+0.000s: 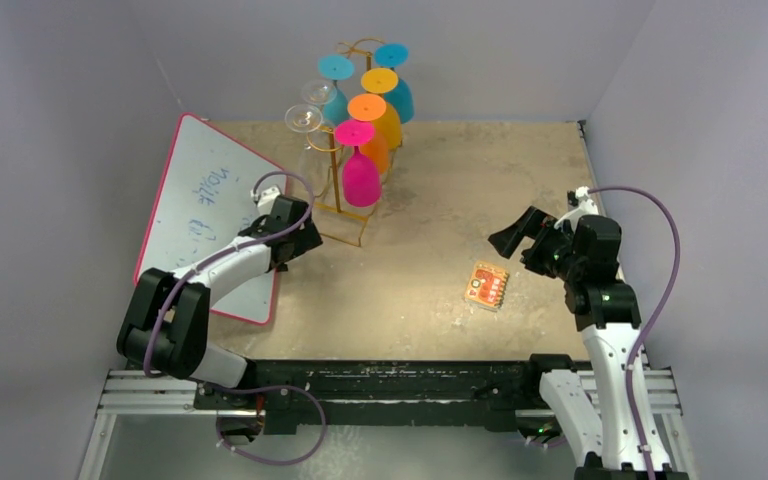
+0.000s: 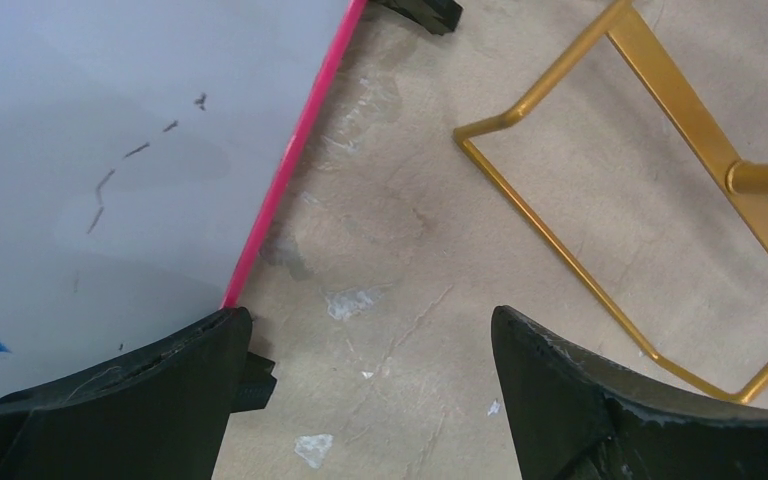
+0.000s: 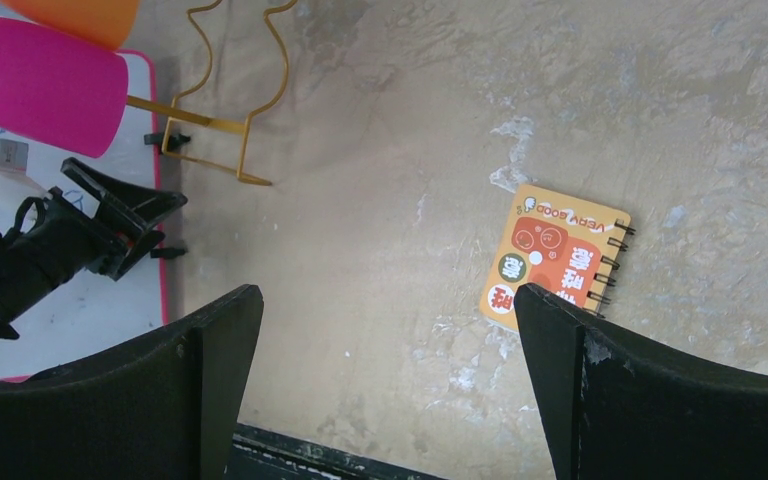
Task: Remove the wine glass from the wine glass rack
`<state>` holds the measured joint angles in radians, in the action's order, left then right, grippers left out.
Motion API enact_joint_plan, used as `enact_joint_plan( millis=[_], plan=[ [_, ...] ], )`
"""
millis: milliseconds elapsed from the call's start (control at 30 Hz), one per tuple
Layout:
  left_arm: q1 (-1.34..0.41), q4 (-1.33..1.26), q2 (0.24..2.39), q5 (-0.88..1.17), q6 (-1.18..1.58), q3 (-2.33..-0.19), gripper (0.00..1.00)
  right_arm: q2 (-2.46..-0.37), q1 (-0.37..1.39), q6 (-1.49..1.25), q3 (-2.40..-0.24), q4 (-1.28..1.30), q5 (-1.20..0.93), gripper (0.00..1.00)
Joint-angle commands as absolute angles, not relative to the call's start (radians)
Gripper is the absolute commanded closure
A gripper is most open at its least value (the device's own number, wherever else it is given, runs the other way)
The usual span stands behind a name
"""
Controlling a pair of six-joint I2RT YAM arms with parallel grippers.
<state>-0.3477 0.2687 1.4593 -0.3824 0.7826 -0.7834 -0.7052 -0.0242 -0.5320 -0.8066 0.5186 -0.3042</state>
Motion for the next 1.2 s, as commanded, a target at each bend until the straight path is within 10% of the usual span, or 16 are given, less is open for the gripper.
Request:
enact_joint_plan(
  millis=[0,1167],
  plan=[
    [-0.335,0.234,1.438,-0.282,0.726,-0.802,0.09,-0.698,-0.018,-0.535,-0.806,0.490,-0.299,0.00],
    [-0.109,0.327,1.608,-0.308,0.644,-0.927,0.23,-0.672,-0.018,-0.521,-0.814,0.539,-0.275,0.00]
  ],
)
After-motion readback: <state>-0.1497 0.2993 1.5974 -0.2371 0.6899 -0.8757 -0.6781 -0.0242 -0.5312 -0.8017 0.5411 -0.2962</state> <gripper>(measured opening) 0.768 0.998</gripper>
